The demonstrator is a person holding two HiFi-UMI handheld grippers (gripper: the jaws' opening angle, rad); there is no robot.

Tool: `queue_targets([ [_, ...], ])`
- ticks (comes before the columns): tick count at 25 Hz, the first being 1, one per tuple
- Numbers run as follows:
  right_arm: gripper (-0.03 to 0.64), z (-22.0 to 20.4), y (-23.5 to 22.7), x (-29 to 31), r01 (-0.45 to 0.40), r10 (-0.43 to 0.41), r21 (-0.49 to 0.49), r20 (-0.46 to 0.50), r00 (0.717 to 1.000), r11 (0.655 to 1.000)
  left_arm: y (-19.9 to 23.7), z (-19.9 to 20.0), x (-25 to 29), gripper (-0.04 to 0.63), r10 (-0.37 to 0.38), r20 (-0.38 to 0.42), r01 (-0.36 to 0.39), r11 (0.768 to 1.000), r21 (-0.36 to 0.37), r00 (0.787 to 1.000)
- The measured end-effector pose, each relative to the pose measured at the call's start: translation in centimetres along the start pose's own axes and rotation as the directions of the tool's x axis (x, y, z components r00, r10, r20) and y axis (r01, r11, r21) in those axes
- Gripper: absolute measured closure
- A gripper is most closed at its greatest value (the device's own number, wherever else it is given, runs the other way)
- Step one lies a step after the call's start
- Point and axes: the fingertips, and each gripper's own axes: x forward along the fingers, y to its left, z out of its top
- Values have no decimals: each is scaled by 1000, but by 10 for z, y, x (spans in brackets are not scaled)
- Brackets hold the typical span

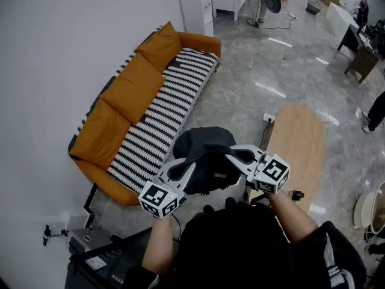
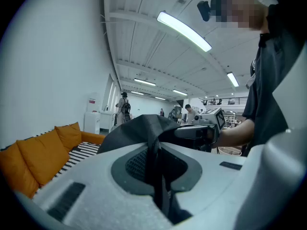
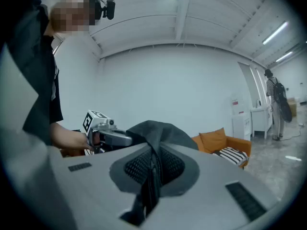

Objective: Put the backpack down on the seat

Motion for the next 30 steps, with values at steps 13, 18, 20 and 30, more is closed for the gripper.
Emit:
queue_targets([
  [13,581,10,13,1,-10,10,-12,-9,1000,1000,-1,5,-8,557,-16,14,16,1000,-5,1000],
  [18,581,12,15,3,10,-10,-14,3,1000,1000,0,9,-14,557,-34,21,34,999,7,999],
  [20,581,14,20,5,12,-12,-16,2,1000,1000,1,9,-17,557,-41,24,41,999,11,999],
  [30,581,12,26,14,48,-48,15,22,999,999,9,8,-27,557,-87,39,86,996,23,995],
])
